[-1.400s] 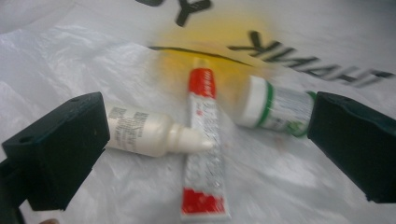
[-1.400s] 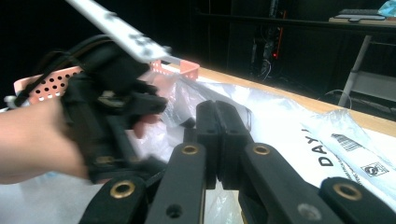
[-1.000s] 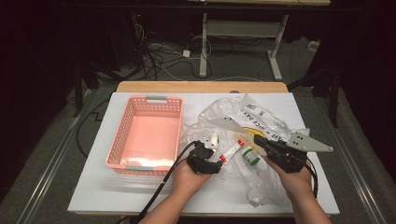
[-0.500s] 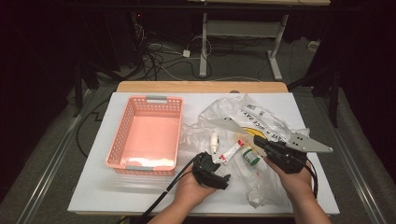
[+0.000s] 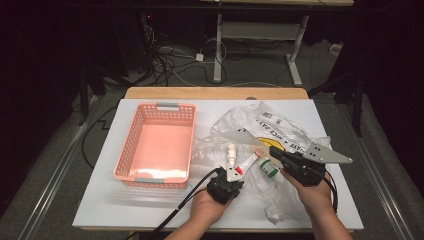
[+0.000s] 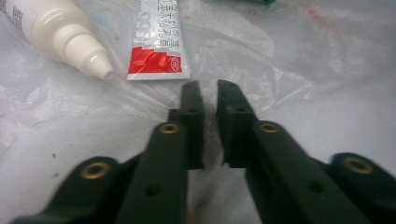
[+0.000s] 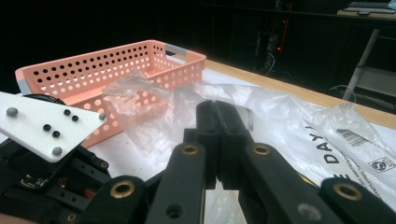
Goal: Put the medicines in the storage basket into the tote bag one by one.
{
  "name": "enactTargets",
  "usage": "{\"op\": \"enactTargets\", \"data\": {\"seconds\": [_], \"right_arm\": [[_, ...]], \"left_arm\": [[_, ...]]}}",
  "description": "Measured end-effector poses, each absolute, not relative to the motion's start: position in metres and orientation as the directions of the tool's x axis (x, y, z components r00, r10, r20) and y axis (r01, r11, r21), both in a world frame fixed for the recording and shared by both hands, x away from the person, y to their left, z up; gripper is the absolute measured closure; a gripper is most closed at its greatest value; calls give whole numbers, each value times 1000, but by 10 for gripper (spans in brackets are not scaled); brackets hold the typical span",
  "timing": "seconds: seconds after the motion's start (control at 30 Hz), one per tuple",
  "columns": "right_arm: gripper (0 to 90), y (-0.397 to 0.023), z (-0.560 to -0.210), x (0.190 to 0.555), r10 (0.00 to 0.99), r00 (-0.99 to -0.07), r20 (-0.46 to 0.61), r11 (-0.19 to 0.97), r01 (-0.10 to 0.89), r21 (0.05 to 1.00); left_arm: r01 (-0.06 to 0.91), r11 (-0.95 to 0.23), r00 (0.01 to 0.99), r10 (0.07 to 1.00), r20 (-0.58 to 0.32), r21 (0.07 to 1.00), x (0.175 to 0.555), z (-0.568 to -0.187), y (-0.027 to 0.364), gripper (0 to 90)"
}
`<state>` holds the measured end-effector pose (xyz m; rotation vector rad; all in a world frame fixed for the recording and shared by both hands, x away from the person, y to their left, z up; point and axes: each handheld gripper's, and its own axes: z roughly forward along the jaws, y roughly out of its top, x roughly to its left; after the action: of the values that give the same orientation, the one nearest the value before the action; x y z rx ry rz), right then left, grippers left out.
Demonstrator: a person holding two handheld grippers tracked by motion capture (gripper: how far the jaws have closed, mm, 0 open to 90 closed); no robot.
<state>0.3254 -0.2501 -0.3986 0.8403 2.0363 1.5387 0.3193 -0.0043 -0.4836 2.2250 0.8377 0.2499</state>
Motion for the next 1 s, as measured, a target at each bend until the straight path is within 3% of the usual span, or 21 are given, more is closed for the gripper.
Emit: {"op": "enactTargets", "data": {"seconds": [0.07, 0.57, 1.0], "right_arm": [[900, -250, -399, 326, 699, -715, 5, 195, 197, 961], [900, -253, -396, 328, 708, -706, 19, 168, 194, 967], [900, -251, -384, 331, 735, -678, -11, 157, 154, 976]], "left_arm": [[497, -513, 766, 638, -76, 699, 319, -484, -4, 884], [484, -395, 739, 662, -124, 781, 316, -478, 12, 889], [350, -298, 743, 666, -70, 888, 316, -416, 27, 889]]}}
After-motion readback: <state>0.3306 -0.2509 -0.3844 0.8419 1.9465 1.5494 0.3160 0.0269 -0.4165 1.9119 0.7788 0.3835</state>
